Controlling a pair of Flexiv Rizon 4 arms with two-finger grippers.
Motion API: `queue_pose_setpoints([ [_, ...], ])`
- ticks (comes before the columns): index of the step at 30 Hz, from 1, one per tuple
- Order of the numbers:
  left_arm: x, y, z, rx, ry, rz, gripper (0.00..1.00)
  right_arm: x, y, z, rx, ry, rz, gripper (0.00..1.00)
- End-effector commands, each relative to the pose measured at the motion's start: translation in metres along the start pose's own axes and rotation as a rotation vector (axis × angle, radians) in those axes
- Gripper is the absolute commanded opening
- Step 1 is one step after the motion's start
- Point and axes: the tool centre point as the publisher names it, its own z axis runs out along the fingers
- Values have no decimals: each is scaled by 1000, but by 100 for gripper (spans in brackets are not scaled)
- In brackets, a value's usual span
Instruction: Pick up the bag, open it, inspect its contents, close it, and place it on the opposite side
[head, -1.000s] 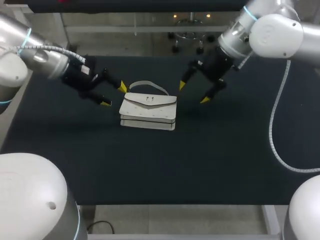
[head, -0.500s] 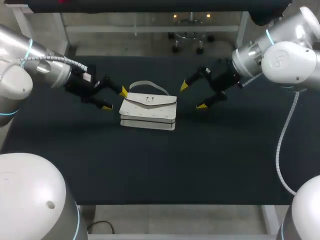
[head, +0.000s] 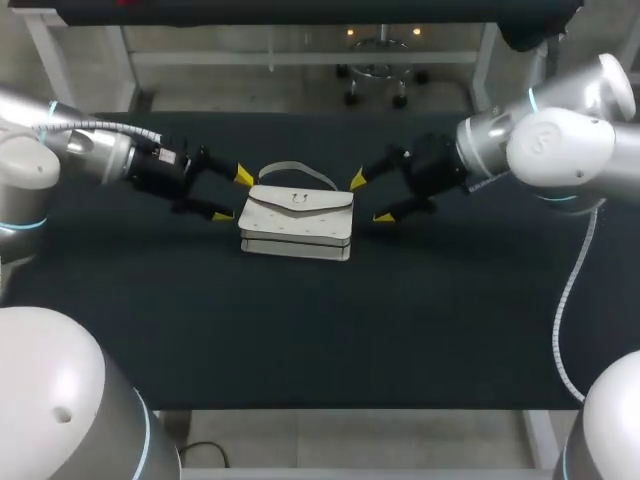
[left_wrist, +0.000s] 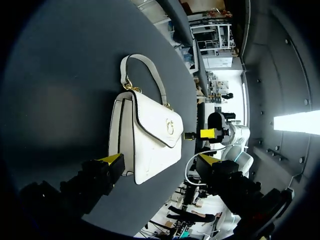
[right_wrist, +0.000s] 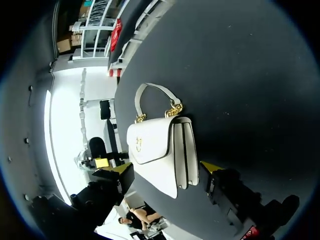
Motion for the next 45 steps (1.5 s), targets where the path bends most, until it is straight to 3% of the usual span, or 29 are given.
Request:
queue_pose_setpoints([
  [1,-6,-11,6,-49,80,-3,98,0,8,11,26,24,-3,82],
  [7,-4,-12,15,-65,78,-4,81,2,5,17,45,60,-15,54],
  [10,-5,-14,20,-74,75,-8,76,0,7,21,61,78,-7,50],
  [17,-8,-17,25,-65,65,-13,77,-3,10,28,74,105,2,50],
  [21,-9,-21,27,-50,61,-15,65,-3,12,29,75,122,7,55],
  [24,-10,-25,29,-35,57,-17,64,-2,14,31,77,136,8,57],
  [27,-11,-29,31,-30,59,-22,52,-1,17,34,83,146,14,56],
  [34,-18,-33,36,-33,56,-42,54,-1,22,42,96,165,26,54],
  [39,-25,-34,37,-33,50,-58,44,-3,23,45,100,174,34,49],
  [41,-26,-35,38,-33,49,-62,35,-3,23,46,100,177,39,42],
  [43,-27,-35,38,-34,47,-66,0,-3,23,46,99,181,42,26],
  [44,-28,-35,39,-34,46,-67,0,-4,23,46,98,184,42,9],
  [45,-28,-34,39,-34,45,-68,0,-4,22,46,98,186,42,0],
])
